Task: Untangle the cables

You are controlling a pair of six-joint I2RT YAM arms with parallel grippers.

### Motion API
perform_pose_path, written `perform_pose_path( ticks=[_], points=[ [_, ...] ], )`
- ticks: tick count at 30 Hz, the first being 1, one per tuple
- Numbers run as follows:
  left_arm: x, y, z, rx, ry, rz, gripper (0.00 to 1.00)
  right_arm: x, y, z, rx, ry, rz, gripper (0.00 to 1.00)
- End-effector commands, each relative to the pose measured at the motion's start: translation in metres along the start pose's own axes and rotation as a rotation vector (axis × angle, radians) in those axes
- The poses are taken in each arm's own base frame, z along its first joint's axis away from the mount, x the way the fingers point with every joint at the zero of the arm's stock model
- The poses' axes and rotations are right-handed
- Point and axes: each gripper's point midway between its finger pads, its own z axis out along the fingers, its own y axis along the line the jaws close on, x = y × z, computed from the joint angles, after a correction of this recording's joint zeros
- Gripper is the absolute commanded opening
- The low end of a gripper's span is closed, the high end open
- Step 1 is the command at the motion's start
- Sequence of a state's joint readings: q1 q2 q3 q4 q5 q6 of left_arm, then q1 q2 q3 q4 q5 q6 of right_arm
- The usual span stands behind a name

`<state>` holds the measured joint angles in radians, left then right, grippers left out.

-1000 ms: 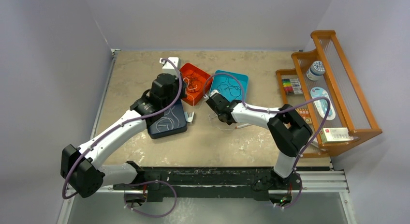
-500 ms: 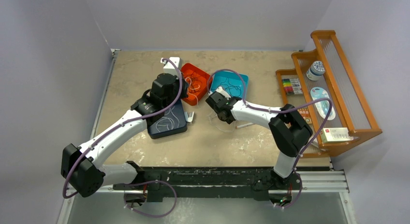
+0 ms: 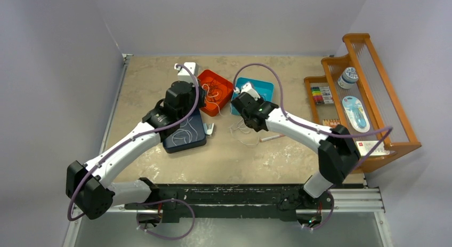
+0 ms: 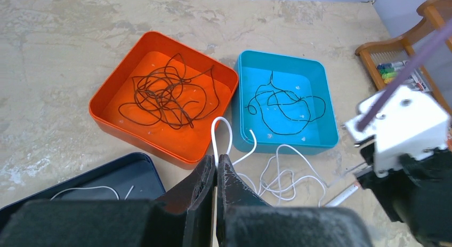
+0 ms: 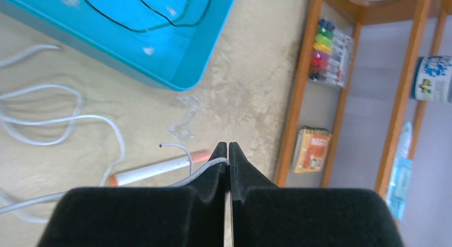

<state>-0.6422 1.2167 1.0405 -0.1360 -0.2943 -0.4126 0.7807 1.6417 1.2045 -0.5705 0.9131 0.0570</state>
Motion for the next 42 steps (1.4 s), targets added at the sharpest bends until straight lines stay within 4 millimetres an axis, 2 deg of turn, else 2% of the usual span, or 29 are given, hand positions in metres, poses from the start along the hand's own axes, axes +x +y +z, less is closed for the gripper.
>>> perform_pose_path(
  ticks=[1,3,7,10,15,20,23,28,30,37,42],
  points=[
    [-0.027,0.002,-0.011,-0.025,-0.087,-0.055,0.0,-0.056,-0.005,-0.032,-0.18,-0.213,0.163,0.0],
    [-0.024,0.01,-0.013,-0.063,-0.082,-0.065,0.0,-0.077,0.002,-0.046,-0.285,-0.306,0.211,0.0],
    [-0.017,0.03,-0.018,-0.137,-0.077,-0.096,0.0,-0.12,0.033,-0.083,-0.574,-0.493,0.253,0.0],
    [-0.01,0.055,-0.021,-0.206,-0.065,-0.135,0.0,-0.147,0.051,-0.112,-0.753,-0.619,0.26,0.0],
    [0.003,0.103,-0.029,-0.313,-0.049,-0.22,0.0,-0.182,0.077,-0.151,-0.987,-0.776,0.238,0.0],
    [0.019,0.119,-0.036,-0.378,-0.023,-0.224,0.0,-0.212,0.095,-0.173,-1.121,-0.869,0.237,0.0],
    [0.031,0.127,-0.037,-0.413,-0.007,-0.222,0.0,-0.227,0.109,-0.176,-1.162,-0.88,0.255,0.0],
    [0.045,0.145,-0.043,-0.508,0.015,-0.212,0.0,-0.243,0.149,-0.16,-1.165,-0.821,0.263,0.0],
    [0.052,0.152,-0.045,-0.548,0.027,-0.21,0.0,-0.244,0.17,-0.15,-1.164,-0.79,0.253,0.0],
    [0.075,0.174,-0.056,-0.678,0.039,-0.251,0.0,-0.248,0.218,-0.128,-1.173,-0.728,0.233,0.0],
    [0.093,0.181,-0.056,-0.711,0.059,-0.278,0.0,-0.243,0.242,-0.113,-1.151,-0.689,0.215,0.0]
  ],
)
